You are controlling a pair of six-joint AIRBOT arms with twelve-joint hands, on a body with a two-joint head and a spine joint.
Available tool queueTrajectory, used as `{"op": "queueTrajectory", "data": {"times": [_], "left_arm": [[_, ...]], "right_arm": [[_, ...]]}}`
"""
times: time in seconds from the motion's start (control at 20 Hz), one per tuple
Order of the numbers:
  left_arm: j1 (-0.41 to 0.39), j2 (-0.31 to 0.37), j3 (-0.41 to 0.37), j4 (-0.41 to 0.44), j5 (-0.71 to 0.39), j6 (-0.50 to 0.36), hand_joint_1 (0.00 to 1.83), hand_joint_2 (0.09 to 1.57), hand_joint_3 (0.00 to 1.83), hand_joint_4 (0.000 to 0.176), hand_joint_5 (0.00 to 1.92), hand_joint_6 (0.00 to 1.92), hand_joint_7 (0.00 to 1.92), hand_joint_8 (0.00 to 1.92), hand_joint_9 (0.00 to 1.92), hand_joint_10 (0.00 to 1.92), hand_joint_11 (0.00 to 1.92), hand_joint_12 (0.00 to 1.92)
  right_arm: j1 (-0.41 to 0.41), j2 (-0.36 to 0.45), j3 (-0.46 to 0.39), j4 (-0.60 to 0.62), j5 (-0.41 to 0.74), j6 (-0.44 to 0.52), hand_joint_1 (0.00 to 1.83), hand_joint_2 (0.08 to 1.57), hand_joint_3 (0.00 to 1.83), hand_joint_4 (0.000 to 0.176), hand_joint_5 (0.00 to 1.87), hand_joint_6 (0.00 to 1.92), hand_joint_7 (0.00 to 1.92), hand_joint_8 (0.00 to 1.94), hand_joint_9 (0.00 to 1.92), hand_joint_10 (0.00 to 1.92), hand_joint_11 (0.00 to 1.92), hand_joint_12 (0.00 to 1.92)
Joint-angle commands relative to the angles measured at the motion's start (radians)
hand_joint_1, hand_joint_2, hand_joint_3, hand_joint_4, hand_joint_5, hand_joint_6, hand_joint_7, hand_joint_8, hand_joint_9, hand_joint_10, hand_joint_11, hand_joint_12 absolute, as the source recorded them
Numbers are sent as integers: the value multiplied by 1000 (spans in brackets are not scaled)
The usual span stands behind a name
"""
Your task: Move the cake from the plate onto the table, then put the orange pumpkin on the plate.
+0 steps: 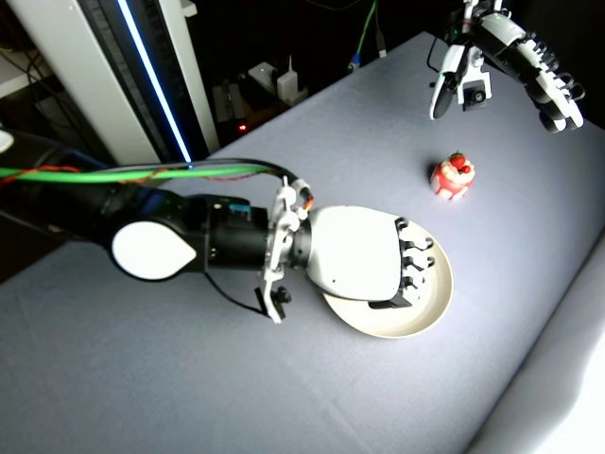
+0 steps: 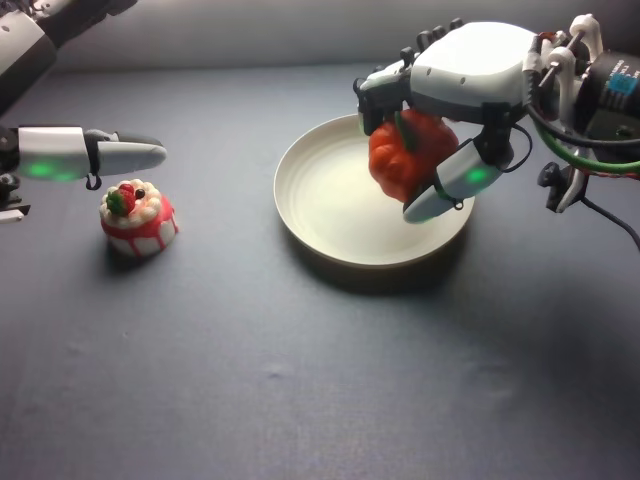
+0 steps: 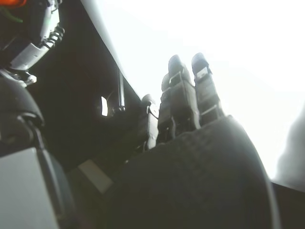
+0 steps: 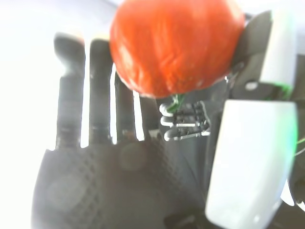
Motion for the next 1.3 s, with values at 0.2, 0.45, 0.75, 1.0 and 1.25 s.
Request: {"op": "queueTrajectory", "data": {"times": [0.2, 0.45, 0.75, 1.0, 1.25], "left_arm": [[-14, 2, 12, -42, -140, -3, 996, 942, 2, 168, 21, 4, 57, 3, 186, 3, 10, 9], [-29, -5, 13, -33, -142, -3, 977, 941, 0, 165, 22, 6, 46, 2, 175, 7, 23, 22], [-39, -17, 19, -28, -145, -3, 1021, 921, 4, 150, 2, 0, 79, 1, 227, 2, 0, 198], [-51, -22, 20, -19, -146, -3, 1027, 950, 2, 151, 1, 0, 50, 1, 177, 3, 0, 121], [-61, -30, 25, -9, -143, -3, 995, 971, 6, 148, 88, 7, 87, 3, 215, 7, 0, 235]], "right_arm": [[19, -52, 40, 15, 98, 6, 1314, 1173, 5, 0, 805, 1235, 863, 1236, 805, 1425, 714, 1710], [21, -65, 58, 15, 96, 9, 1349, 1168, 3, 0, 770, 1250, 878, 1210, 849, 1354, 751, 1633], [21, -69, 89, 2, 68, 15, 1350, 1170, 1, 0, 758, 1276, 880, 1199, 855, 1359, 780, 1649], [18, -76, 108, 2, 62, 21, 1359, 1163, 0, 0, 771, 1202, 908, 1184, 863, 1383, 787, 1670], [10, -77, 127, 18, 53, 35, 1186, 1196, 4, 0, 754, 1306, 889, 1254, 760, 1492, 739, 1669]]}}
